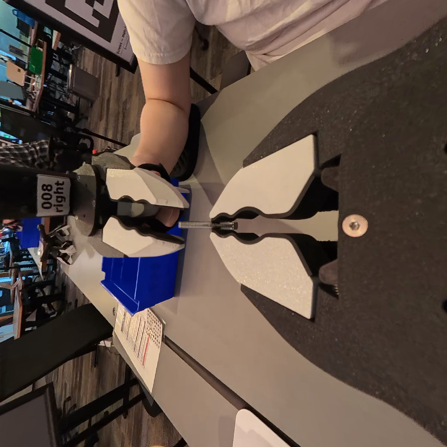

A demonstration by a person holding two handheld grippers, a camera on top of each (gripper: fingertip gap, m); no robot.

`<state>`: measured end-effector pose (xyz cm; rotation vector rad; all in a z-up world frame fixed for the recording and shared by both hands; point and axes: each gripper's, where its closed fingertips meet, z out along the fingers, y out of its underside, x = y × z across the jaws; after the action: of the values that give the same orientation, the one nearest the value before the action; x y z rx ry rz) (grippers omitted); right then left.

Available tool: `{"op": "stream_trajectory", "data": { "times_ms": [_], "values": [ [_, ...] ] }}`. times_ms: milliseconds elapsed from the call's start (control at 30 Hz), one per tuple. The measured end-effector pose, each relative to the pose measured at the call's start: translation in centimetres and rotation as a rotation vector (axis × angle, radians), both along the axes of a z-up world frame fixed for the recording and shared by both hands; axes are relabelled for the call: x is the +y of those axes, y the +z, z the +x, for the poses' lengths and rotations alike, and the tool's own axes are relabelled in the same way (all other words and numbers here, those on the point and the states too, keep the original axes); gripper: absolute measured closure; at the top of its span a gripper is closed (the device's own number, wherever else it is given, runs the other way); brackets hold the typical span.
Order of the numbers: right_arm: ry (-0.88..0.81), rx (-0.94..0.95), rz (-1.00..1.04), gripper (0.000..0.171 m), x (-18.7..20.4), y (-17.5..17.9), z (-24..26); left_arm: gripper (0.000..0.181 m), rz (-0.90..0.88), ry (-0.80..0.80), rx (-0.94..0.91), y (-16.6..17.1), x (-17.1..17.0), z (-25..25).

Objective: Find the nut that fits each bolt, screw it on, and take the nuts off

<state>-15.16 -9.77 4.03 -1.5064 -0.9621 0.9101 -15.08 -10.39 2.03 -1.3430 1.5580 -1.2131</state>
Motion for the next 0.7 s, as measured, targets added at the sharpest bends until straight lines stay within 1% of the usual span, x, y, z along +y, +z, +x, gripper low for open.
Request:
{"op": "stream_trajectory", "data": {
  "times_ms": [33,67,100,200,233,267,367,500,567,700],
  "values": [
    [0.005,0.005,-0.013,0.150,0.0,-0.2,-0.2,0.177,0.011,0.001,0.008,-0.2,0.0,0.1],
    [0.010,-0.005,-0.032,0.156,0.0,-0.6,-0.3,0.177,0.018,0.001,0.011,-0.3,-0.1,0.2],
    [0.025,-0.016,-0.043,0.166,-0.1,-1.0,-0.5,0.177,0.020,-0.003,0.016,-0.4,-0.2,0.2],
    [0.030,-0.024,-0.062,0.166,0.0,-1.6,-0.6,0.176,0.021,0.000,0.054,-1.0,0.1,0.0],
    [0.024,-0.044,-0.068,0.166,0.2,-2.1,-0.5,0.169,0.030,0.025,0.086,-1.3,0.7,-0.3],
    [0.013,-0.074,-0.075,0.166,0.5,-2.7,-0.4,0.160,0.048,0.065,0.118,-1.4,1.5,-0.8],
    [-0.067,-0.237,-0.130,0.166,2.3,-6.6,0.6,0.157,0.101,0.167,0.137,-0.2,3.7,-3.0],
    [-0.150,-0.416,-0.168,0.166,4.2,-11.4,2.0,0.158,0.170,0.377,0.216,1.6,7.1,-7.6],
    [-0.167,-0.462,-0.186,0.166,4.6,-12.8,2.3,0.159,0.194,0.459,0.219,2.6,8.3,-9.9],
    [-0.191,-0.514,-0.203,0.166,5.1,-14.6,2.8,0.163,0.178,0.596,0.196,4.2,10.4,-13.7]
  ]
}}
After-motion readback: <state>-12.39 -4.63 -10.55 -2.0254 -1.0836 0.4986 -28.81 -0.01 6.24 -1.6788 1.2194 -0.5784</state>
